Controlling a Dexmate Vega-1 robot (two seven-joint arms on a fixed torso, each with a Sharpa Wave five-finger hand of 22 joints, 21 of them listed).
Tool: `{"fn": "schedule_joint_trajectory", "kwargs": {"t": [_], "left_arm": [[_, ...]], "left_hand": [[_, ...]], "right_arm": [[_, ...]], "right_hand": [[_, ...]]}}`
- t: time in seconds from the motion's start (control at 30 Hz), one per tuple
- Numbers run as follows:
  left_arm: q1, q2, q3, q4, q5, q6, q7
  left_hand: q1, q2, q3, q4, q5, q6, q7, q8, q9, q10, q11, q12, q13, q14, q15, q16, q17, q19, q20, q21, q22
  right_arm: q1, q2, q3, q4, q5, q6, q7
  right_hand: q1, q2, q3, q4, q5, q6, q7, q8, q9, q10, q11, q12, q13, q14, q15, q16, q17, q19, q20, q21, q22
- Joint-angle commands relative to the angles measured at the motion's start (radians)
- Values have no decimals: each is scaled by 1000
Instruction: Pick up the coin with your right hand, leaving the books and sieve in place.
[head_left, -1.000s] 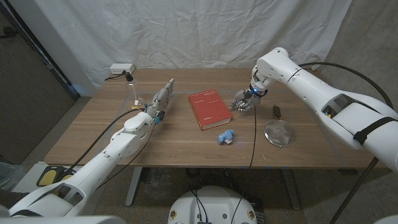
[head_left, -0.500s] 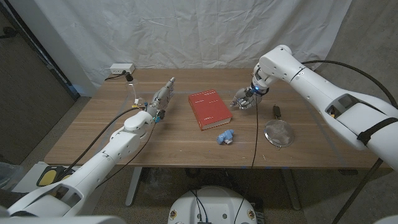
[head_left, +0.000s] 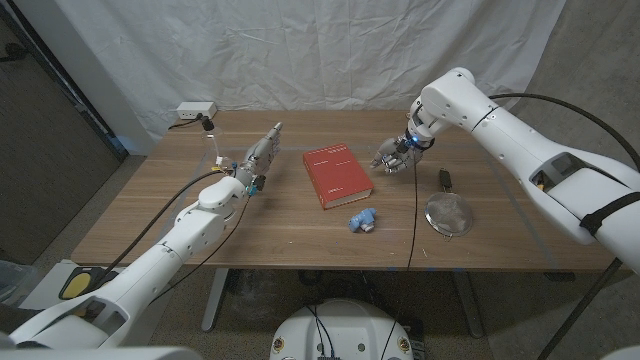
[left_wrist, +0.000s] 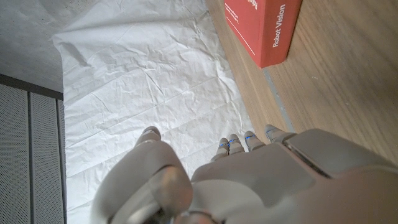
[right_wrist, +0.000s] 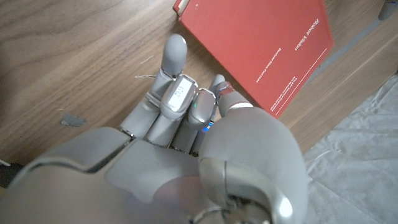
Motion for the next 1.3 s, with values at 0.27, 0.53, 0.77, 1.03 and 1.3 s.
{"fn": "schedule_joint_trajectory", "kwargs": {"t": [0.27,0.53,0.77,1.03,1.3], "left_arm": [[-11,25,-9,-57,6,29,12],[-21,23,4,-61,16,49,15],[-11,34,1,-94,20,61,29],[-7,49,2,-136,32,86,47],[9,51,-6,-148,31,81,62]], "left_hand": [[14,-2,2,-7,-8,-5,5,1,5,-1,3,3,3,-1,1,3,4,-24,1,4,6],[15,-1,2,-7,-10,-5,5,1,5,-1,4,3,3,-1,1,2,4,-23,0,5,6],[16,-1,1,-8,-11,-5,5,1,6,-2,5,3,3,-1,0,2,4,-24,0,5,6],[17,0,0,-8,-13,-6,5,0,6,-1,3,3,3,-1,-1,2,4,-24,0,4,6],[19,1,0,-9,-15,-6,5,1,6,-1,3,3,3,-2,0,2,4,-25,0,4,6]], "right_arm": [[-46,-47,83,-114,40,30,-40],[-76,-66,131,-172,65,55,-64],[-132,-87,192,-232,98,94,-95],[-155,-113,218,-260,128,132,-101],[-115,-127,222,-298,145,74,-127]], "right_hand": [[35,21,17,-5,4,68,34,0,5,3,-4,7,5,8,-2,-1,1,3,-57,7,-8],[35,21,20,-5,4,67,35,-4,5,4,-4,7,5,10,-2,0,1,6,-57,10,-10],[35,20,22,-5,4,69,32,-6,6,5,-4,7,5,11,-2,0,1,7,-56,12,-12],[34,19,24,-4,4,73,25,-9,4,6,-4,7,5,12,-2,0,1,5,-56,14,-15],[32,16,28,-4,4,86,13,-8,5,8,-3,7,5,13,-2,-1,1,5,-56,19,-18]]}}
